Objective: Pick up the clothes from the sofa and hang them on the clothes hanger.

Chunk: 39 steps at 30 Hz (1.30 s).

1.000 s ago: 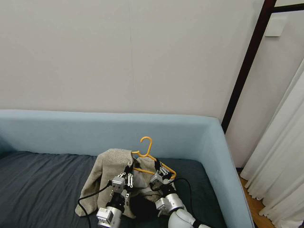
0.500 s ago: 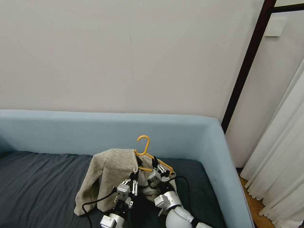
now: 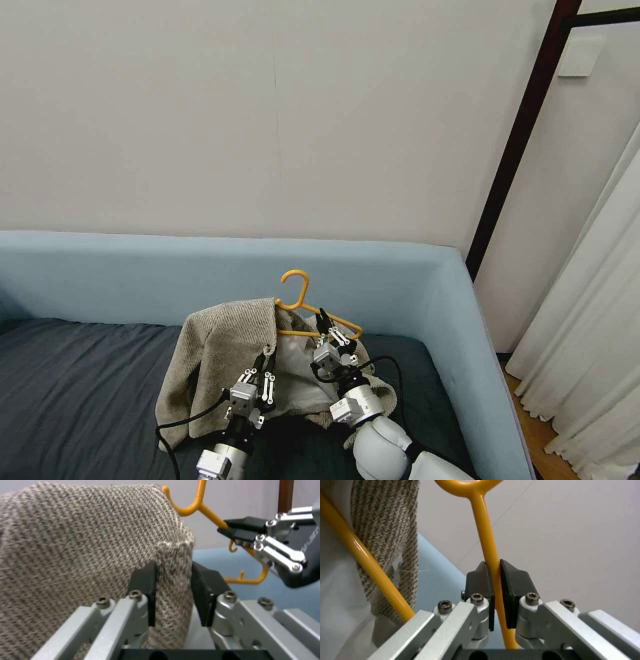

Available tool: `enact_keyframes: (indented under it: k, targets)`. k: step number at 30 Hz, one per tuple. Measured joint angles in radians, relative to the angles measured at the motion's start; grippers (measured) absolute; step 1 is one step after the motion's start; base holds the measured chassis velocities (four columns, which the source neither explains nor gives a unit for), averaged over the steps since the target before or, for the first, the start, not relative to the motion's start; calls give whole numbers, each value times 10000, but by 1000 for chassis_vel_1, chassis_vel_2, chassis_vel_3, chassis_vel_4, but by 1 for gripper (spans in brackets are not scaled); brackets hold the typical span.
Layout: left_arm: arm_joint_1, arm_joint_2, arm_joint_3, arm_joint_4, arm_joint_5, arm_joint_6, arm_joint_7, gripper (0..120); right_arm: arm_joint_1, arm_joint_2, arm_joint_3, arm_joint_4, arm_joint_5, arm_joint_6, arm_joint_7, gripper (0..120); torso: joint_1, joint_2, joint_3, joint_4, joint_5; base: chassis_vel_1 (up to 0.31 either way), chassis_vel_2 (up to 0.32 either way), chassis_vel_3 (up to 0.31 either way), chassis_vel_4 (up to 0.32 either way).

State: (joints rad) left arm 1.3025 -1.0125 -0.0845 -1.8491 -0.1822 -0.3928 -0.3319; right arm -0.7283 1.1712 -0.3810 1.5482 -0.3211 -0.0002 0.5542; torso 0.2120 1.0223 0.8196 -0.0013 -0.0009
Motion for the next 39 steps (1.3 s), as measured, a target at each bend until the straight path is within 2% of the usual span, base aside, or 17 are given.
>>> enact_keyframes:
  k: [6,9,11,13,15,16,17,19,21,22,24,25,27,29,30,33,39]
  targets:
    - [283,255,-484,205,232,-404,10,54,80,91,283,-232,-426,409,-6,4,0,0,0,0,-2,0,0,0,0]
    - [528,485,-738,-9,278,-610,28,62,81,112,390,-353,-625,576,-19,4,0,-1,0,0,-2,0,0,0,0]
    - [850,924,-994,-498,207,-864,235,74,-20,114,587,-446,-703,678,-12,4,0,0,-1,1,0,0,0,0,0]
    - [944,1058,-1073,-639,147,-939,305,75,-51,113,636,-487,-724,717,-5,4,0,0,0,-1,-1,0,0,0,0]
    - [1381,1755,-1692,-1336,-455,-1190,870,87,-143,106,739,-643,-850,888,19,4,0,0,0,0,-1,0,0,0,0]
    - [1420,1861,-1829,-1422,-635,-1205,1000,90,-155,101,739,-650,-859,901,20,4,0,0,-1,0,-1,0,0,0,0]
    - [1471,2170,-2185,-1640,-1249,-1214,1483,95,-189,77,736,-662,-877,929,24,4,0,0,0,2,0,0,0,0,0]
    - [1471,2283,-2292,-1704,-1478,-1214,1663,97,-196,71,733,-664,-881,935,25,4,0,0,0,1,2,0,0,0,0]
    - [1011,3314,-2792,-1805,-2951,-837,2743,100,-261,58,703,-709,-970,1014,29,4,-1,0,-1,-1,-1,0,0,0,0]
    - [905,3476,-2806,-1769,-3120,-764,2860,100,-268,63,699,-711,-979,1016,28,4,-1,1,0,0,-3,0,0,0,0]
    - [243,4310,-2760,-1365,-4078,-435,3693,100,-294,109,662,-698,-1026,1019,21,4,0,0,0,-2,-2,0,0,0,0]
    - [243,4310,-2760,-1365,-4078,-435,3693,100,-294,109,662,-698,-1026,1019,21,4,0,0,0,-2,-2,0,0,0,0]
    - [-551,5045,-2496,-688,-4723,-277,4856,100,-299,181,619,-666,-1174,1034,-17,4,0,0,0,-4,-3,0,0,0,0]
    - [-1084,5452,-2342,-105,-5022,-243,5782,100,-258,270,525,-677,-1300,1062,-62,4,0,0,1,-3,-3,0,0,0,0]
    - [-1084,5452,-2342,-105,-5022,-243,5782,100,-258,270,525,-677,-1300,1062,-62,4,0,0,1,-3,-3,0,0,0,0]
    - [-2240,6017,-2064,885,-5873,72,7528,100,-75,414,228,-739,-1321,1087,-142,4,0,0,0,0,-3,0,0,0,0]
    - [-3350,6320,-1729,1821,-6471,735,8975,100,274,700,-124,-948,-1343,1195,-372,4,0,0,0,3,-1,0,0,0,0]
